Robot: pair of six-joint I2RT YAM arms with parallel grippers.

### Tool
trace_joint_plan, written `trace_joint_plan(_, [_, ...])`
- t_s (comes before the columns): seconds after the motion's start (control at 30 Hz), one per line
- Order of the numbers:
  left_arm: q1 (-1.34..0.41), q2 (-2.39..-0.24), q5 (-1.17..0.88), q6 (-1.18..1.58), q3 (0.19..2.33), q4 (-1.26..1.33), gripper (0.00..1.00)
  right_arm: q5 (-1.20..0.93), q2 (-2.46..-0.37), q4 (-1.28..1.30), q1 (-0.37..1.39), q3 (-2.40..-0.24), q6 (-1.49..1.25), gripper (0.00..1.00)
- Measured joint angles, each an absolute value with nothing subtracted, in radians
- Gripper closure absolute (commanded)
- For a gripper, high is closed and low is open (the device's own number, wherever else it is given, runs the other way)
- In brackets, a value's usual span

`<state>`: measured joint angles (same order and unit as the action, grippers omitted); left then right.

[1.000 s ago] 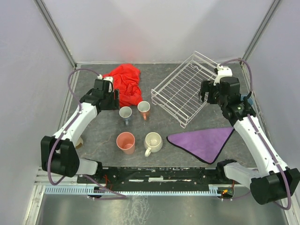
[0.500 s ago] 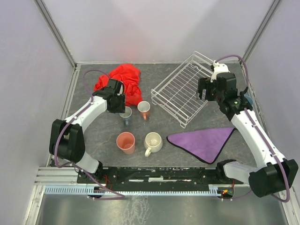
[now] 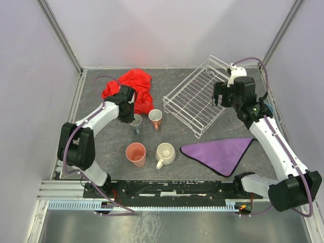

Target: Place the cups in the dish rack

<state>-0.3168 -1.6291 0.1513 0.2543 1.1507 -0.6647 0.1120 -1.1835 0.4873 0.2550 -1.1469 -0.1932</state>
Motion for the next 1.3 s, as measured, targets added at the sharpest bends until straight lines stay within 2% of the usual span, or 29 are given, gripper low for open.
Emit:
trace_joint_plan(0.03, [-0.318,-1.631,0.152,0.255,1.151,-0.664,0.94,0.112,-1.184,0.487,0.255,-1.15,-0.193,0.06])
trace_joint_plan(0.07, [-0.318,-1.631,0.154,0.256,1.151,-0.664,0.97,0.111,-1.184,0.488,0.255,-1.152,-0.193,0.06])
trace_joint_plan(0.37, [-0.321,-1.625,0.155,0.258,1.174,-0.683,0.97,0.026,-1.199,0.515,0.268,-1.206,-0.215,0.08])
trace_joint_plan(0.7, [-0.284,-1.466,-0.007,0.347,1.329,-0.666,0.97,-0.409,-1.32,0.629,0.288,-1.449,-0.464,0.08])
trace_joint_plan(0.87, [-0.283,-1.433,-0.16,0.475,1.362,-0.546,0.97,-0.608,-1.325,0.619,0.288,-1.466,-0.701,0.19])
trace_joint_plan(1.07, [-0.284,-1.419,-0.342,0.727,1.233,-0.211,0.97,-0.818,-1.325,0.285,0.294,-1.265,-1.165,0.3])
trace_joint_plan(1.3, [-0.299,-1.407,-0.426,1.002,1.029,0.166,0.97,-0.87,-1.355,-0.117,0.326,-1.071,-1.598,0.42])
